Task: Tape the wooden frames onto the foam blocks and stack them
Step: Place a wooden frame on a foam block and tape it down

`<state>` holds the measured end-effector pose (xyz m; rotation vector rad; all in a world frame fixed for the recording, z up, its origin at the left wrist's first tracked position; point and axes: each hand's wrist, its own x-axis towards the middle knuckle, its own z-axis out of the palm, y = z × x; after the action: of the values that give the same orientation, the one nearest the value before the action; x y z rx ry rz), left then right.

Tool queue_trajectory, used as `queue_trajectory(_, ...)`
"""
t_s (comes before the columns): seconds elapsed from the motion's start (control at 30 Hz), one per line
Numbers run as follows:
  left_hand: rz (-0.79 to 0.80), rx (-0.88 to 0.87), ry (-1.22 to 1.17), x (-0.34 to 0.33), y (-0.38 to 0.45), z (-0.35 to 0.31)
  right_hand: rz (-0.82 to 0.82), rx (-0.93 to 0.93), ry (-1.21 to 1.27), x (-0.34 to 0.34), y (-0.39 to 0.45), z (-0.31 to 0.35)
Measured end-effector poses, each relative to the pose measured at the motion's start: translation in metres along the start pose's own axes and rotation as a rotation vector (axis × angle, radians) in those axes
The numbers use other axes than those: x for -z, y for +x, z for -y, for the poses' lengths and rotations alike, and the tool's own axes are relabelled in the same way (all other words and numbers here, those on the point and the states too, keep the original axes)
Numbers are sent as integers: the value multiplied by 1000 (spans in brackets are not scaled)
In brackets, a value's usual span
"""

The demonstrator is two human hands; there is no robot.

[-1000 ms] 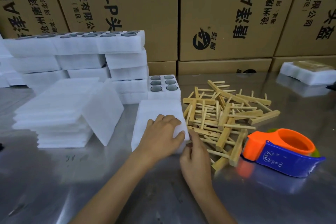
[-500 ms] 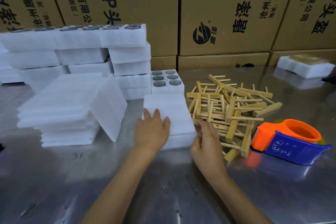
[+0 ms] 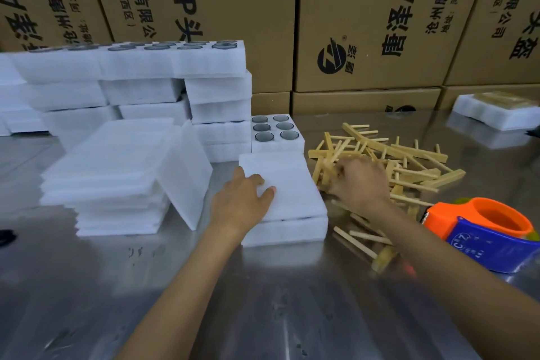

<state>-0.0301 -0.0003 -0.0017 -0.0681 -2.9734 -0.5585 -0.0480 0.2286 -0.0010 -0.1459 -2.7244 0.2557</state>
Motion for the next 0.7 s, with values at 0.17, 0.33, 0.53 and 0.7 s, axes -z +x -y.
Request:
queue_trajectory(0.17, -77, -4, -94, -2, 7, 3, -240, -107, 589, 51, 16, 21)
queue_trajectory(0.33, -103, -81, -53, -2, 6, -5, -414, 30, 1058, 79, 3, 58)
queue_trajectory(0.53, -7, 228, -608, 12, 13, -12, -119, -125, 1310, 11, -47, 92)
queue_trajectory(0.7, 13, 271, -514, 14, 19, -11, -106, 57, 631, -22, -64, 86)
